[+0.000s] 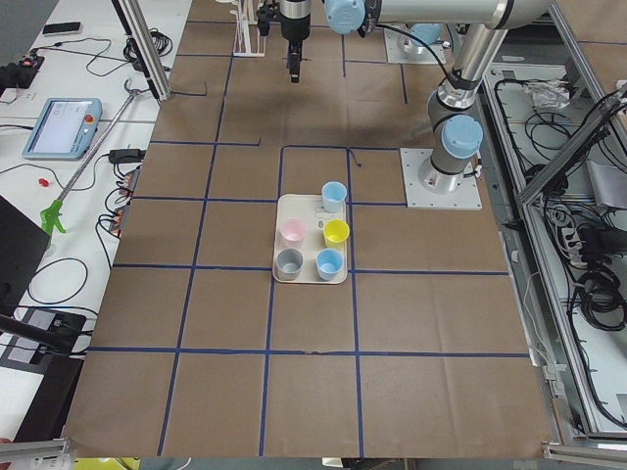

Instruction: Transfer IKEA cup to right arm and place on rack

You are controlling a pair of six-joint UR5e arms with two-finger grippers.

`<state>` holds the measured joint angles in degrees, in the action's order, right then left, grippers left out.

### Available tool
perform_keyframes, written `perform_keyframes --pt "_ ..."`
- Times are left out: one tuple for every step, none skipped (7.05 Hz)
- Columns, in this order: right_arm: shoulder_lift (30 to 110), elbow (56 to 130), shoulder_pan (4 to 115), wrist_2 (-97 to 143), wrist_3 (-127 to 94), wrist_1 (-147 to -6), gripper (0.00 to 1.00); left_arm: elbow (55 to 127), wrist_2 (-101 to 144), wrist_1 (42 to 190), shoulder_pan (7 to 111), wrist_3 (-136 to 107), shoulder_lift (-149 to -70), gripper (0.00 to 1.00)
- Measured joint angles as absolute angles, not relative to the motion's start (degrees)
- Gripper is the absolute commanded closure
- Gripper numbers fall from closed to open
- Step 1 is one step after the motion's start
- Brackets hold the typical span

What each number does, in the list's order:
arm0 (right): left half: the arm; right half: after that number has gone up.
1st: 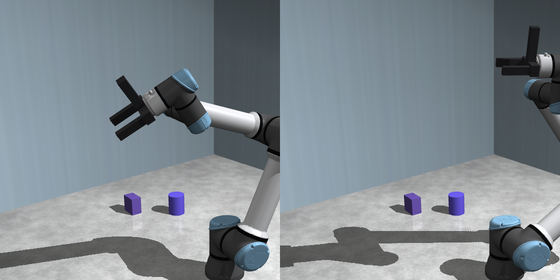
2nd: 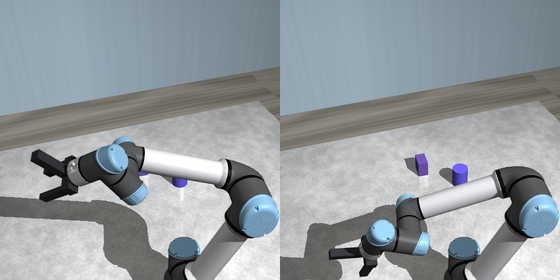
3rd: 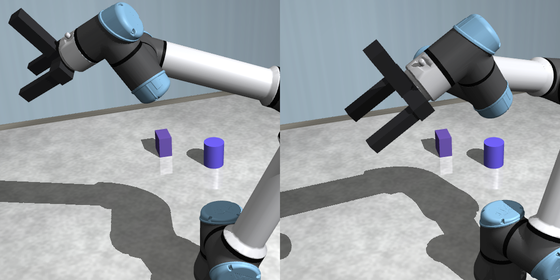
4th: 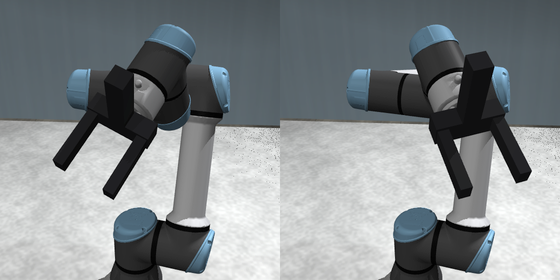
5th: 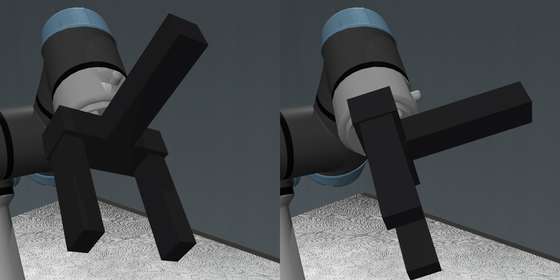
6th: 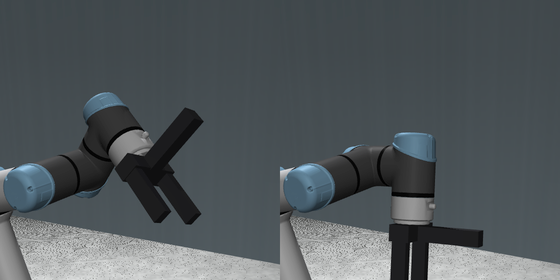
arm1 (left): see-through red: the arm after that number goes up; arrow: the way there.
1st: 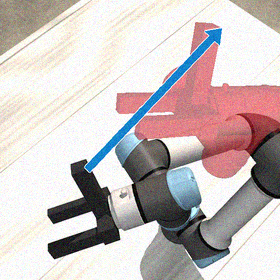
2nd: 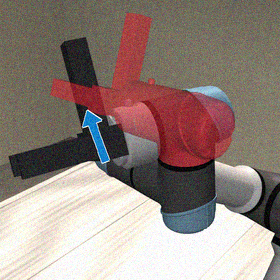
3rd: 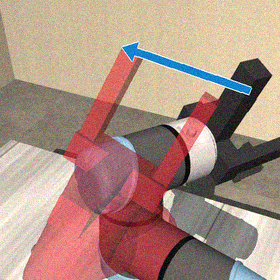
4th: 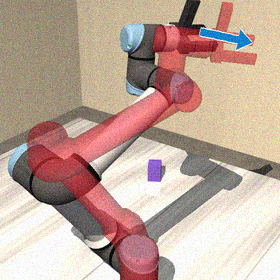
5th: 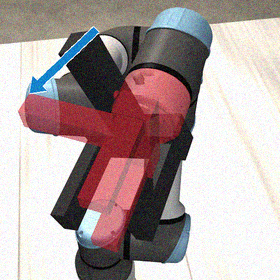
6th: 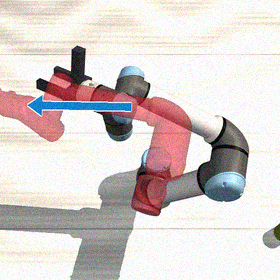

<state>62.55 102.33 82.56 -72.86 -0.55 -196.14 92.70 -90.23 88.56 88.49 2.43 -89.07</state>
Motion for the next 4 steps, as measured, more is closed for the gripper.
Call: perform_keyframes --pt "61.8 102.1 81.5 -72.8 1.3 -196.2 0.69 93.8 -90.4 88.4 88.5 2.5 -88.7 0.01" --pt "61.4 102.1 80.4 -72.8 2.6 -196.6 0.69 94.3 -90.4 88.3 88.4 2.9 -88.5 0.01" --pt "60.7 102.2 79.6 -72.8 4.0 -197.4 0.69 94.7 -90.4 88.4 87.8 4.5 -88.4 0.01" --pt "60.1 102.4 79.1 -72.9 5.6 -198.0 0.69 95.7 -90.4 88.5 86.3 7.1 -88.2 0.01"
